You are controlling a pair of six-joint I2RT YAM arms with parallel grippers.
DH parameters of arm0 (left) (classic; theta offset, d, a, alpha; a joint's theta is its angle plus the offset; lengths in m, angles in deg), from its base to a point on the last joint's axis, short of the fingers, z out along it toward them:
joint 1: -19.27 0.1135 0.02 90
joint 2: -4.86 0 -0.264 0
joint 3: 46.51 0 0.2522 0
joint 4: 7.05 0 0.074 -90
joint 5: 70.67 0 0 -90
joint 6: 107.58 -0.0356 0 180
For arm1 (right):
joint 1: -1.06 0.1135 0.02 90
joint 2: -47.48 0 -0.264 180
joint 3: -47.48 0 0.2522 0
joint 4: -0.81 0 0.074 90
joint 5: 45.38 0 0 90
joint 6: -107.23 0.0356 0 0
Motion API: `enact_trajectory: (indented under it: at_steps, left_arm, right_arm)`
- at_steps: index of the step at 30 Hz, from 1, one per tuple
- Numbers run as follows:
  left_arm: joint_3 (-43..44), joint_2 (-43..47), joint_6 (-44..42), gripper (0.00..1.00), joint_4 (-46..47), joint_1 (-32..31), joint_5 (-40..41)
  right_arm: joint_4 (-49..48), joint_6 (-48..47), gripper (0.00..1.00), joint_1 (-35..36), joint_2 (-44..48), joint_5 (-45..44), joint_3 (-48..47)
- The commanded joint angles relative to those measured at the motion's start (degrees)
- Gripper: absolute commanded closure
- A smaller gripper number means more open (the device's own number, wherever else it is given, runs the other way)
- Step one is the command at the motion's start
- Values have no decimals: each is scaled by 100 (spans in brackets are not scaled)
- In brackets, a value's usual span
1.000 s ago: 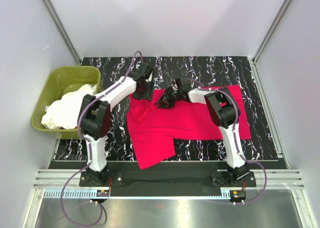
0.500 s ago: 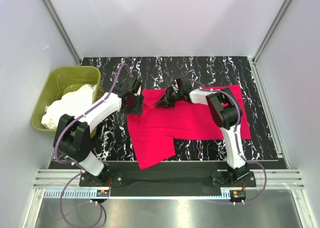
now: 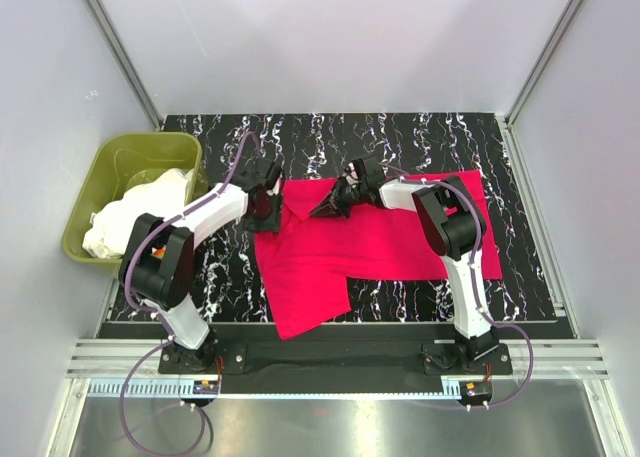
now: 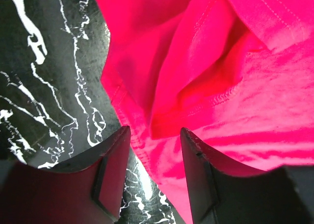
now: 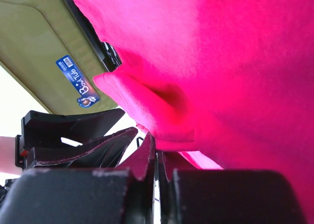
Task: Fold and stack the t-shirts
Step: Fold the tshirt
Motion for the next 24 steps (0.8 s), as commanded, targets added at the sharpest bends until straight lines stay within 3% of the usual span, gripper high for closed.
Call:
enact_trajectory:
  at_steps: [1,6,11,17,24]
  left_arm:
    - [-10,-35,59,51,340,26,-60]
    - [-62,-175,59,54,454,52,-16]
    - [-18,-325,15,68,428,52,10]
    - [-80,-229,-47,88,332,52,72]
    - [-107,-17,-169,89,253,52,362]
  right_arm:
    - [-78,-22,100,62,350,189,-42]
    - [326,-181,100,27,332,146,-200]
    - [853,-312,100,-105,578,-30,-218]
    - [2967,-1338,100,-263,764,-232,-770]
    - [5474,-2754,100,-369,-87,-189,-2668]
